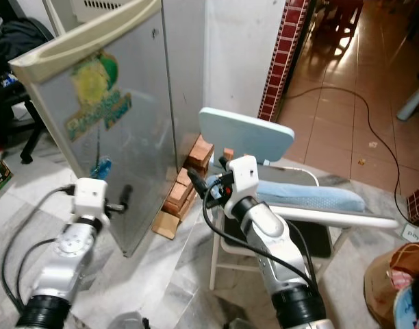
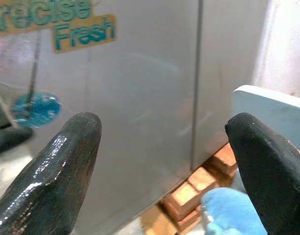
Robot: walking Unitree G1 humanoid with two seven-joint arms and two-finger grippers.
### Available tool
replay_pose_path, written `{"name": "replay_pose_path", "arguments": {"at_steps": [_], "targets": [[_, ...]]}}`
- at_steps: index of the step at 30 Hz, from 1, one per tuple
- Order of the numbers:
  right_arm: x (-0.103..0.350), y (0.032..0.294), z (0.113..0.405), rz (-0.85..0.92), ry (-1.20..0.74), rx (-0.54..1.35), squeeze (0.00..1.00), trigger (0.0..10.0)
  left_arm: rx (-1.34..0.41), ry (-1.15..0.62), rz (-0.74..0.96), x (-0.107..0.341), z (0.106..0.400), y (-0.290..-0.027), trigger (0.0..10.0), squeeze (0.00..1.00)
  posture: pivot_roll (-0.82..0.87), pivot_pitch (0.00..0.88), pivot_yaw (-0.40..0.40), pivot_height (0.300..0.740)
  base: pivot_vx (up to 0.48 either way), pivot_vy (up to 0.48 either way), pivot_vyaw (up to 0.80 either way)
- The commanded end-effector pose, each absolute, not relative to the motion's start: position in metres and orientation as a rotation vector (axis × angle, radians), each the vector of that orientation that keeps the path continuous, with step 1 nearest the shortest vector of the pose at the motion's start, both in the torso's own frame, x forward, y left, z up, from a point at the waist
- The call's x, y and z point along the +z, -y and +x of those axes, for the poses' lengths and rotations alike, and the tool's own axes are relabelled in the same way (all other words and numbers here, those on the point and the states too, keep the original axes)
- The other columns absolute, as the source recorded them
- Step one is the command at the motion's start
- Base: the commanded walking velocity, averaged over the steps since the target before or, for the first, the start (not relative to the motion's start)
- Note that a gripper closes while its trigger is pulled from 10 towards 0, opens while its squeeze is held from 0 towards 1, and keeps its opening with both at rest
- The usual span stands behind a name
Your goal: Restocking fridge
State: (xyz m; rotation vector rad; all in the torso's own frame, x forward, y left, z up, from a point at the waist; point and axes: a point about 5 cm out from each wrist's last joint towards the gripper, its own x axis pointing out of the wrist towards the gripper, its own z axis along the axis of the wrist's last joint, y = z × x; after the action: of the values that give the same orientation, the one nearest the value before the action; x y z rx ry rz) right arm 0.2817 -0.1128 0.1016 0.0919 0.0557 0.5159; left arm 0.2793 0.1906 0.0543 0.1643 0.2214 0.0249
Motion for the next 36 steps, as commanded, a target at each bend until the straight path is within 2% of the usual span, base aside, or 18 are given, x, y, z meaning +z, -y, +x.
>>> {"name": "replay_pose_path", "arguments": {"at_steps": [1,2,4,9,17,31,36], "targets": [[0.101,0.118,0.282,0.073,-0.035,0.463,0.0,10.0,0.032,-0.209,0.161,0.055,0.279,-0.192,10.0,0.0,0.0,0.0,-0.024,0.74,0.0,0.0,0.0],[0.099,0.125,0.284,0.052,-0.024,0.381,0.0,10.0,0.029,-0.198,0.157,0.056,0.279,-0.192,10.0,0.0,0.01,0.0,-0.024,0.74,0.0,0.0,0.0],[0.098,0.127,0.284,0.045,-0.021,0.353,0.0,10.0,0.029,-0.194,0.156,0.056,0.28,-0.192,10.0,0.0,0.01,0.0,-0.024,0.74,0.0,0.0,0.0],[0.086,0.143,0.275,0.064,-0.025,0.192,0.0,10.0,-0.034,-0.125,0.113,0.056,0.269,-0.173,10.0,0.0,0.0,0.0,-0.02,0.74,0.0,0.248,0.0],[0.084,0.144,0.274,0.053,-0.015,0.171,0.0,10.0,-0.113,-0.114,0.118,0.054,0.262,-0.155,10.0,0.0,-0.01,0.0,-0.013,0.74,0.0,0.48,-0.54],[0.083,0.143,0.278,0.039,-0.012,0.177,0.0,10.0,-0.122,-0.101,0.119,0.057,0.264,-0.157,10.0,0.0,-0.01,0.0,-0.015,0.74,0.0,0.48,0.0],[0.079,0.14,0.278,0.085,-0.046,0.195,0.0,10.0,-0.124,-0.101,0.118,0.056,0.265,-0.158,10.0,0.0,-0.01,0.0,-0.017,0.74,0.0,0.477,0.0]]}}
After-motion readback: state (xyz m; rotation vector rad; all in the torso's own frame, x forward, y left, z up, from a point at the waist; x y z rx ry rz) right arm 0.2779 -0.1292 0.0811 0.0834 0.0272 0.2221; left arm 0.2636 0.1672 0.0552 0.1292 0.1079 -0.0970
